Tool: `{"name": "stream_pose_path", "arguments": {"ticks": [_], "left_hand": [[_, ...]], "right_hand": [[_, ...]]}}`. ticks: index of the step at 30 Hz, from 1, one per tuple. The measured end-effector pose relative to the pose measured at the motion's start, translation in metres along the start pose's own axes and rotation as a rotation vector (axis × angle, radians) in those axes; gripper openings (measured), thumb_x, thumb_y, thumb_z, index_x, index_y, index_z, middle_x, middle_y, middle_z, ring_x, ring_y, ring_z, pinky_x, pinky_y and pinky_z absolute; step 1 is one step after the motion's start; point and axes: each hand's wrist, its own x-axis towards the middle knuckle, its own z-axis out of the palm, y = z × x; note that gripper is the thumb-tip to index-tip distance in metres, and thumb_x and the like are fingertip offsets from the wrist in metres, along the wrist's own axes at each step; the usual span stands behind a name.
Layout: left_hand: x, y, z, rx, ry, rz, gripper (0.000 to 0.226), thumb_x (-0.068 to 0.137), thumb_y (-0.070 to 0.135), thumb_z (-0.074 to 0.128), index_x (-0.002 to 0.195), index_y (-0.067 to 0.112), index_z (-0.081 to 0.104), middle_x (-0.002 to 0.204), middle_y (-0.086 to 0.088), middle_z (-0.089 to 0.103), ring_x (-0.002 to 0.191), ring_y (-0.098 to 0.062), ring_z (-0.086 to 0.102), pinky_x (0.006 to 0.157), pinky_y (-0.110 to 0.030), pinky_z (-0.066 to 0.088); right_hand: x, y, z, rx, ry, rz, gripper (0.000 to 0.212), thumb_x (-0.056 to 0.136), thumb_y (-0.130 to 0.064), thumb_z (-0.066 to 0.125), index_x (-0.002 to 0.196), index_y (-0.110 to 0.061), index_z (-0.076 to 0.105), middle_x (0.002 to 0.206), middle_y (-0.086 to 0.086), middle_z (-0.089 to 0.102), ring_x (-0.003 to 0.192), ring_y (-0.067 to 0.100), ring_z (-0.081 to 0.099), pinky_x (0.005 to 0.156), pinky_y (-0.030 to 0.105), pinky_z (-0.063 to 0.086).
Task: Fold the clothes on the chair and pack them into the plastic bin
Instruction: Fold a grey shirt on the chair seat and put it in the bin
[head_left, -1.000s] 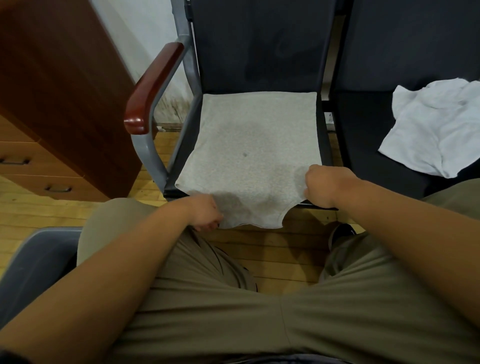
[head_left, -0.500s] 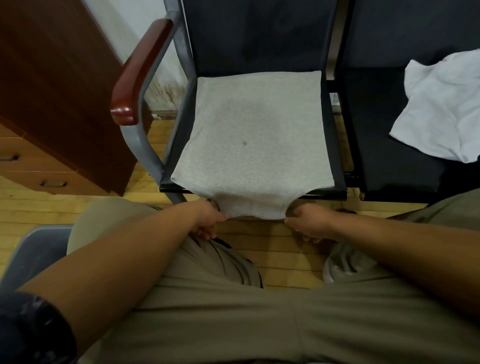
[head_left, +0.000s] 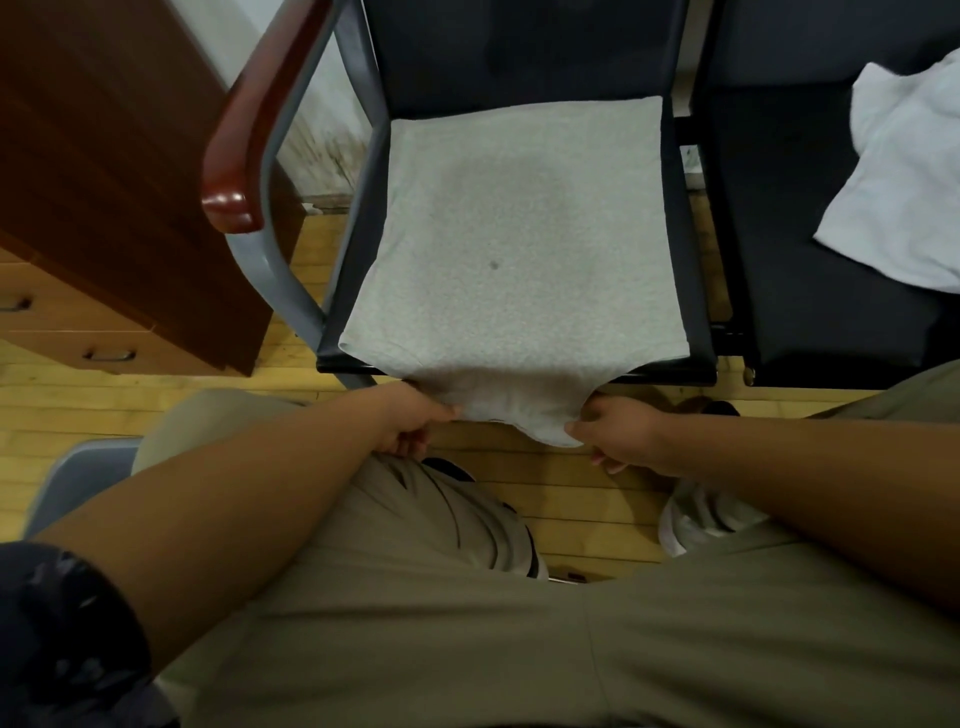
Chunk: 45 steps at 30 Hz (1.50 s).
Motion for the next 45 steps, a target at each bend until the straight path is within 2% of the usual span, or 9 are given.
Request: {"name": "stream_pose_path", "arguments": {"ticks": [10,15,20,25,30,34,38,41,45], "left_hand": [[-0.001,0.003,0.0,-0.101,0.011,-0.013,0.039,0.089,0.029,0.086,0.117,0.011,0.066,0.079,-0.006,0.058,0.065,-0.016,0.053,0.062,-0.03,0.047],[0.001,0.001,0.0,-0.052,0.004,-0.032,0.042,0.086,0.021,0.089,0.119,0.011,0.065,0.085,-0.007,0.062,0.068,-0.017,0.056,0.063,-0.031,0.051],[-0.011,0.006,-0.001,-0.062,-0.015,-0.038,0.034,0.089,0.014,0.086,0.116,0.009,0.065,0.076,-0.006,0.057,0.067,-0.017,0.053,0.062,-0.032,0.05],[-0.032,0.008,-0.004,-0.062,0.026,0.018,0.042,0.085,0.013,0.086,0.122,0.005,0.067,0.086,-0.013,0.065,0.073,-0.025,0.062,0.071,-0.038,0.051],[-0.074,0.027,-0.014,-0.053,0.183,0.159,0.025,0.093,0.016,0.078,0.112,0.008,0.063,0.109,-0.017,0.073,0.092,-0.028,0.073,0.062,-0.032,0.054],[-0.101,0.048,-0.027,-0.15,0.309,0.347,0.018,0.094,0.017,0.078,0.101,0.003,0.068,0.095,-0.01,0.071,0.08,-0.022,0.069,0.048,-0.021,0.049],[-0.111,0.088,-0.044,-0.215,0.317,0.412,0.025,0.094,0.018,0.078,0.114,0.006,0.071,0.11,-0.01,0.076,0.094,-0.024,0.074,0.067,-0.032,0.058],[-0.106,0.128,-0.06,-0.213,0.345,0.435,0.031,0.09,0.022,0.082,0.115,0.008,0.071,0.111,-0.011,0.073,0.101,-0.029,0.072,0.089,-0.045,0.062],[-0.089,0.175,-0.071,-0.236,0.372,0.428,0.02,0.091,0.016,0.081,0.099,0.009,0.065,0.108,-0.015,0.07,0.092,-0.025,0.07,0.085,-0.043,0.061]], "right_hand": [[-0.006,-0.002,0.001,0.017,-0.008,0.014,0.017,0.096,-0.031,0.076,0.103,-0.02,0.066,0.1,0.004,0.067,0.091,0.022,0.064,0.074,0.033,0.055],[-0.012,-0.009,0.005,-0.039,0.023,0.029,0.02,0.093,-0.025,0.08,0.101,-0.014,0.066,0.094,0.003,0.062,0.082,0.018,0.059,0.067,0.028,0.049],[-0.03,-0.028,0.01,-0.299,0.083,0.029,0.016,0.096,-0.024,0.074,0.099,-0.01,0.067,0.096,0.007,0.065,0.095,0.025,0.065,0.084,0.036,0.057],[-0.062,-0.05,0.005,-0.519,0.185,-0.047,0.016,0.1,-0.017,0.06,0.086,-0.011,0.066,0.083,0.003,0.059,0.082,0.023,0.064,0.065,0.029,0.045],[-0.093,-0.077,-0.029,-0.301,0.288,-0.156,0.022,0.094,-0.026,0.067,0.077,-0.015,0.06,0.077,0.002,0.057,0.071,0.017,0.057,0.055,0.029,0.037],[-0.099,-0.098,-0.056,-0.144,0.365,-0.203,0.027,0.095,-0.025,0.066,0.074,-0.012,0.053,0.072,0.004,0.051,0.067,0.017,0.052,0.057,0.03,0.036],[-0.095,-0.122,-0.084,0.069,0.465,-0.256,0.022,0.089,-0.025,0.071,0.077,-0.013,0.058,0.074,0.016,0.057,0.07,0.028,0.061,0.062,0.039,0.049],[-0.078,-0.146,-0.113,0.197,0.496,-0.246,0.023,0.088,-0.023,0.074,0.081,-0.002,0.067,0.087,0.018,0.072,0.081,0.034,0.074,0.079,0.048,0.065],[-0.044,-0.17,-0.139,0.377,0.446,-0.152,0.021,0.091,-0.015,0.072,0.107,-0.003,0.066,0.11,0.022,0.073,0.091,0.039,0.076,0.075,0.054,0.066]]}}
